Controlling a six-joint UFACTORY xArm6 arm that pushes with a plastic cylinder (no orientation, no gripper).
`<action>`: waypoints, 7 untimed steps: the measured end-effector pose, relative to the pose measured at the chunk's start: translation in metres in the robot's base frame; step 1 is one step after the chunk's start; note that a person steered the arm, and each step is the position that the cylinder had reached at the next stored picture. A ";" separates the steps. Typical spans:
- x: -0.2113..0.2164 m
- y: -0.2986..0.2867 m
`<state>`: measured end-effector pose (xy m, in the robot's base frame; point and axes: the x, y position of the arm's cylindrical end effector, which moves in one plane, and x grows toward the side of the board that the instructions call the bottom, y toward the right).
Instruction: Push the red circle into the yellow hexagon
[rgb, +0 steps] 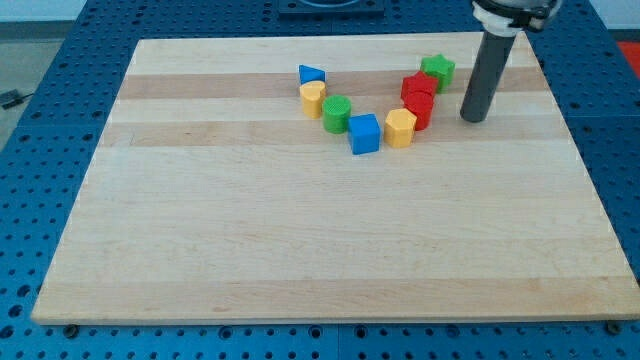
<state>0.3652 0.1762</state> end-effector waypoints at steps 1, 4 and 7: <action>0.000 -0.014; 0.000 -0.051; 0.000 0.002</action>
